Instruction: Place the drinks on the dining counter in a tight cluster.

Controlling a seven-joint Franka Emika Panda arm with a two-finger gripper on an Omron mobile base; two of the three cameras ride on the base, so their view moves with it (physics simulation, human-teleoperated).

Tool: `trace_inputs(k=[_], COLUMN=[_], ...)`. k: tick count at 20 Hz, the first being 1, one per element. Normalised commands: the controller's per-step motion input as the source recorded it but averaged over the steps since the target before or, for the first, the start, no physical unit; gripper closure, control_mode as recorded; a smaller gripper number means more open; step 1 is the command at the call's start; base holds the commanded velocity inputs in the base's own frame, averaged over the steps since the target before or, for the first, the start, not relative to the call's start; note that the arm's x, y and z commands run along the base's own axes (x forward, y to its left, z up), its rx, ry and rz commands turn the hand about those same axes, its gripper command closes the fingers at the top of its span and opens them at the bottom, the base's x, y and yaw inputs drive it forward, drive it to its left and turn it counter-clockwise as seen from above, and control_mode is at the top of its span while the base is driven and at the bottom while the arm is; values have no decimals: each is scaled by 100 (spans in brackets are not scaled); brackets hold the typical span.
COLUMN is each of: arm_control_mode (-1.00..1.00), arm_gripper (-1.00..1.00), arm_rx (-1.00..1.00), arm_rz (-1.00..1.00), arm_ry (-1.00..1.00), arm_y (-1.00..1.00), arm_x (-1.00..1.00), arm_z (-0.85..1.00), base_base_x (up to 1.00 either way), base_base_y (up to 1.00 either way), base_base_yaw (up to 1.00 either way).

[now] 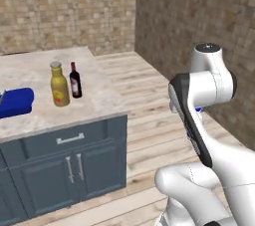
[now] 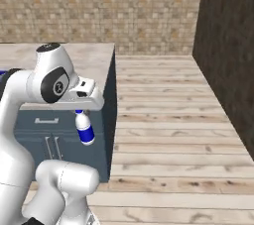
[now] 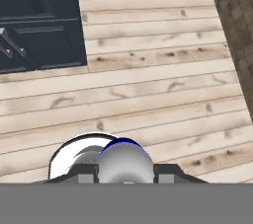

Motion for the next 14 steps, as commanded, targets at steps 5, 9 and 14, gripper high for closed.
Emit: trace_inputs(k=[5,9,14], arm_control_mode=[100,100,100], arm_gripper=[100,100,100], arm_rx=[0,0,0], arm_rz=[0,0,0], arm_ry=[0,0,0], arm_y=[0,0,0], arm_x=[0,0,0], arm_z=[0,0,0], base_base_x=[49,24,14], base_base_y=[-72,-73,-79], base_base_yaw=[68,71,70])
